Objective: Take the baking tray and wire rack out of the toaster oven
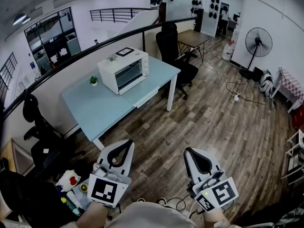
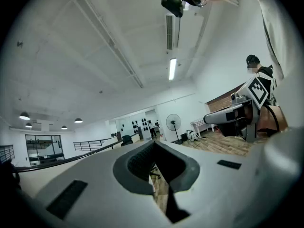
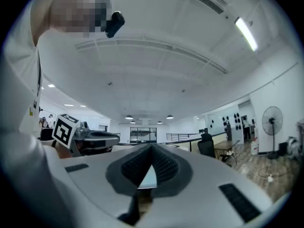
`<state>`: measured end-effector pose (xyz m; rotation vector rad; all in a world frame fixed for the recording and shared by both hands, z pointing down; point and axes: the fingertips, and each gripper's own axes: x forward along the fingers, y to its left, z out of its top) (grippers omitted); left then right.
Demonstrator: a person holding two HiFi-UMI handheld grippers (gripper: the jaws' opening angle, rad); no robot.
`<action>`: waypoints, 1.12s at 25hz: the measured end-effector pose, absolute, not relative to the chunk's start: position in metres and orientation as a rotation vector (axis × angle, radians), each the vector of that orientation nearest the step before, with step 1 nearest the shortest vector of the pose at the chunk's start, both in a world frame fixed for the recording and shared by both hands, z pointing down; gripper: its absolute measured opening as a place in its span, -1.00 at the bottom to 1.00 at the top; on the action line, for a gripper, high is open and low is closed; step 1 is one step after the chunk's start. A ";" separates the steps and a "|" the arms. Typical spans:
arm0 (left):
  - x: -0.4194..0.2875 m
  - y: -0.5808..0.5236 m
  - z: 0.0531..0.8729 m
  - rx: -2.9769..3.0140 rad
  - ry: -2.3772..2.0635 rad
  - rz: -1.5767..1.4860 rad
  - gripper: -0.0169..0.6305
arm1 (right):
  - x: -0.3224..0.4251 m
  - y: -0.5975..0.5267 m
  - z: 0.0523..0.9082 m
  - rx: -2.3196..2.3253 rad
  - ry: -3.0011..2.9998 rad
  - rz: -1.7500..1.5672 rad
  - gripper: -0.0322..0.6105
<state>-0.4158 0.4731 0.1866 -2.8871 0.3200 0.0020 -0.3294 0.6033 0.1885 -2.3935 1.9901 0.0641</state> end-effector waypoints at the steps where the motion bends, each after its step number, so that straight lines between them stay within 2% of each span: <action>1: -0.412 0.477 0.186 -2.887 0.323 0.001 -0.94 | -0.325 0.608 0.186 -2.376 1.980 0.067 -0.89; 15: -0.376 0.518 0.201 -2.895 0.456 0.005 -0.93 | -0.274 0.657 0.198 -2.326 1.953 0.076 -0.89; 16: -0.372 0.517 0.201 -2.893 0.479 0.013 -0.68 | -0.268 0.657 0.198 -2.343 1.934 0.077 -0.67; 17: -0.369 0.516 0.201 -2.895 0.498 0.016 -0.13 | -0.263 0.656 0.199 -2.363 1.917 0.074 0.02; 18: -0.367 0.513 0.202 -2.896 0.522 0.020 0.11 | -0.257 0.655 0.201 -2.386 1.900 0.069 0.26; 20: -0.366 0.504 0.204 -2.884 0.584 0.032 0.30 | -0.247 0.653 0.206 -2.424 1.874 0.065 0.44; 21: -0.365 0.499 0.207 -2.876 0.607 0.036 0.32 | -0.242 0.650 0.208 -2.431 1.872 0.064 0.50; 28: -0.337 0.467 0.218 -2.914 0.625 0.068 0.33 | -0.209 0.616 0.228 -2.398 1.873 0.012 0.47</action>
